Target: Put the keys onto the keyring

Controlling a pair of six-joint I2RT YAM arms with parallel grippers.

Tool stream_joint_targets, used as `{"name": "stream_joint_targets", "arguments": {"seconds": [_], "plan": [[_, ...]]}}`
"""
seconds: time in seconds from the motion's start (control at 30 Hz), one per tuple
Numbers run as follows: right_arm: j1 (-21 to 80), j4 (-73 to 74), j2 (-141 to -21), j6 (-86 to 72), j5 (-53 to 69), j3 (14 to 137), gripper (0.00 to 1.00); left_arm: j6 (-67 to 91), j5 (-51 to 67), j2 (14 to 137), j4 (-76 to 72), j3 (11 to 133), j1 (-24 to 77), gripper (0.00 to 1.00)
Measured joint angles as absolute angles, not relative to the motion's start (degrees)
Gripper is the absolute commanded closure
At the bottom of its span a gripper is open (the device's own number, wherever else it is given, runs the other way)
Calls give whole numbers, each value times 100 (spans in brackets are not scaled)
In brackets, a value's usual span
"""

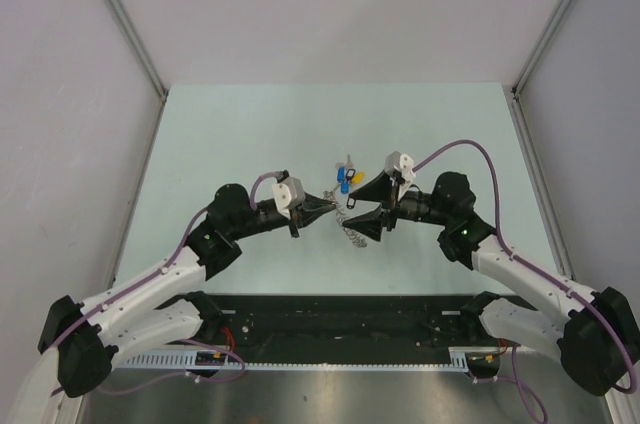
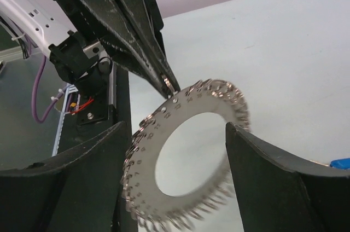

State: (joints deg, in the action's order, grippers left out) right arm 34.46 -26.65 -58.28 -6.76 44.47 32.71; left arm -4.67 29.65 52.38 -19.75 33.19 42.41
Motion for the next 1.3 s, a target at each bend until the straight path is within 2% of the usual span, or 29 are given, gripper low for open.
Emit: {"name": "stream_joint_targets", "arguments": {"seconds": [0.33, 0.57, 0.77, 1.0, 1.3], "plan": [[3446, -2788, -5885, -548, 4700, 3538, 35, -311, 3227, 5238, -2071, 3315, 4235, 98], [3446, -2958, -5955, -528, 4753, 3538, 55, -189, 3389, 5251, -2191, 3297, 4233, 98], [3444, -3103, -6049, -530, 4860, 3538, 68, -134, 3489, 5256, -2217, 3297, 4233, 98], [3446, -3192, -6141, -550, 5076, 3540, 78, -126, 3518, 5262, -2228, 3295, 4224, 98], [3457, -3258, -6267, -593, 5277, 3562, 86, 16, 3533, 5295, -2307, 3264, 4198, 98]]}}
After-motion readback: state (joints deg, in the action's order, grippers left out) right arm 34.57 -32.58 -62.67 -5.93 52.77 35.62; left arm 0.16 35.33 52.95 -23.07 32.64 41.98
